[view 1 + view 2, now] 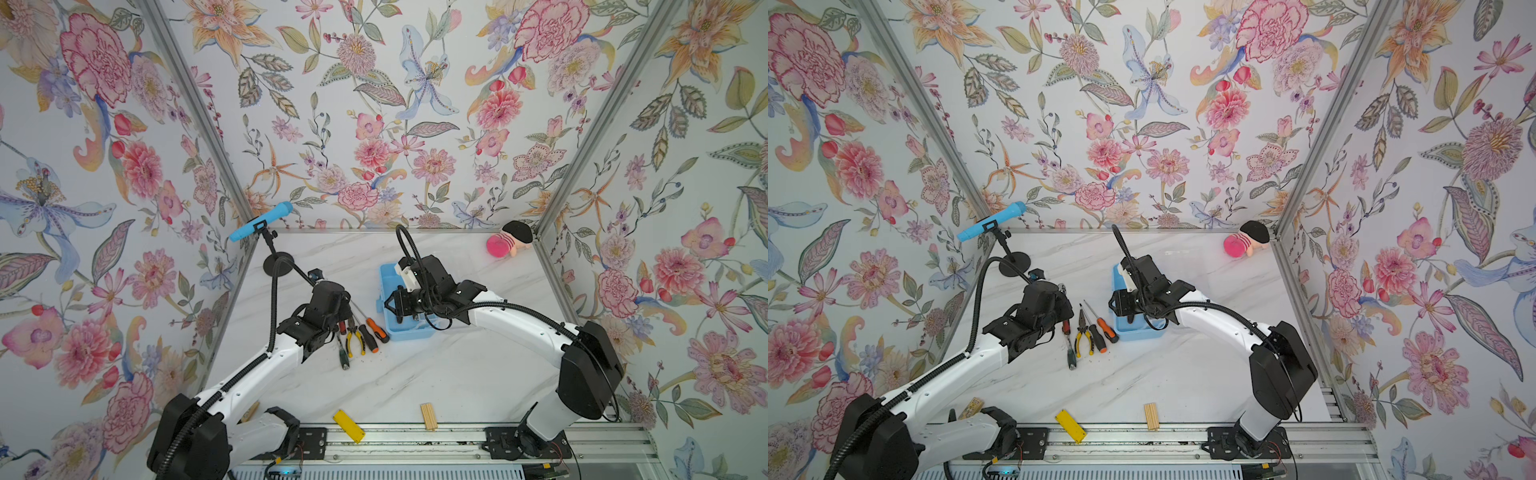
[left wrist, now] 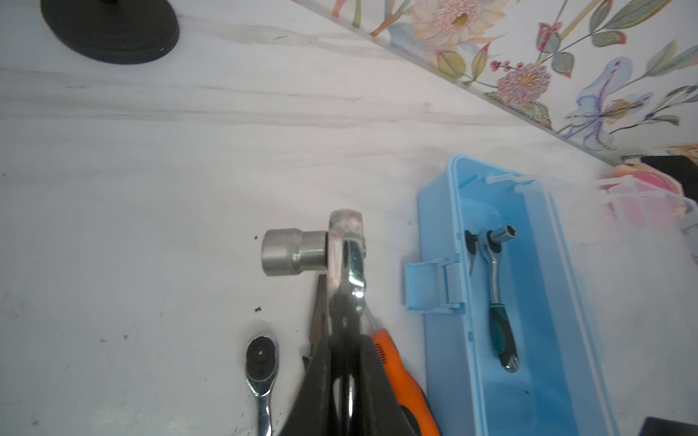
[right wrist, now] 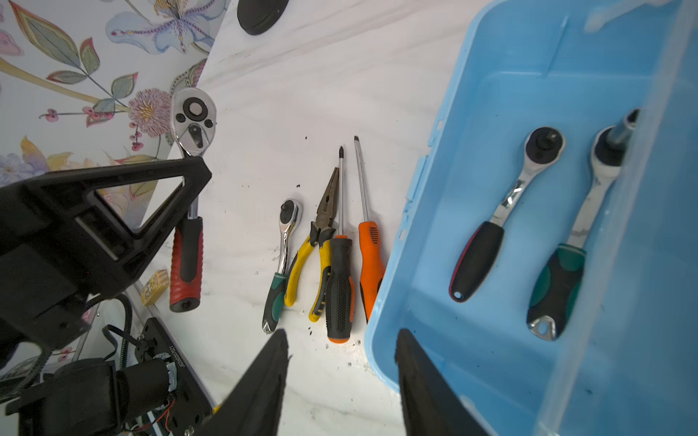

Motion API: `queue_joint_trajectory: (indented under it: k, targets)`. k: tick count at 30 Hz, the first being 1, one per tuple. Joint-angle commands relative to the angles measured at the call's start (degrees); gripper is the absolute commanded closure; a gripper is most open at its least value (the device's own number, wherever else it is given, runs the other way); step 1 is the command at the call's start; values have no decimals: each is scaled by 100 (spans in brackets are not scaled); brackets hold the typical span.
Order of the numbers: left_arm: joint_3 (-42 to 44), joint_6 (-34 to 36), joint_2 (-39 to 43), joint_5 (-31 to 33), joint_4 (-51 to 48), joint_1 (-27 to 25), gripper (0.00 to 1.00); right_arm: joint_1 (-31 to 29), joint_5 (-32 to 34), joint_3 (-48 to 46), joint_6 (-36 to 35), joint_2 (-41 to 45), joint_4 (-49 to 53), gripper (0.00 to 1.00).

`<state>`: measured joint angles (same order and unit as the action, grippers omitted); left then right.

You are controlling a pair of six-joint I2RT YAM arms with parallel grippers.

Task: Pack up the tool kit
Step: 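Lift the chrome ratchet with the left gripper over the blue box, then lower the chrome ratchet into the blue box and open the left gripper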

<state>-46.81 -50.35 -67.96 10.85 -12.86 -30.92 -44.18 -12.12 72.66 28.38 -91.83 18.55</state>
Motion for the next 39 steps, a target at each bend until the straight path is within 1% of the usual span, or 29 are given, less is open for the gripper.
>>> queue_joint_trajectory:
  k: [1,5,9,11,12,18,25,33,35,39]
  targets:
    - [-655,90,-473,-242,269,-436,100,255,106,-144,105,526,-119,52]
    - [-1339,21,-1343,-424,773,-851,100,517,66,-348,121,821,-122,52]
    - [-1943,13,-2097,-478,967,-1071,100,662,68,-546,125,998,-86,53]
    - [-2124,-34,-2530,-518,1061,-1103,100,662,42,-651,146,1077,-86,52]
    - [-2227,-61,-2708,-515,1067,-1108,100,826,31,-693,144,1105,-81,53]
    - [-2840,-161,-3727,-514,878,-1079,100,998,-5,-866,132,1228,-95,52]
    - [-2971,-457,-4476,-566,1049,-909,100,1094,-40,-1066,128,1343,-183,52]
    - [-3359,-344,-4966,-608,1027,-881,100,1140,-127,-1219,160,1309,-314,52]
    - [-3437,-353,-5068,-692,992,-872,100,1140,-153,-1204,155,1269,-313,52]
    - [-3625,-320,-5231,-657,843,-872,100,1147,-186,-1125,123,1178,-314,52]
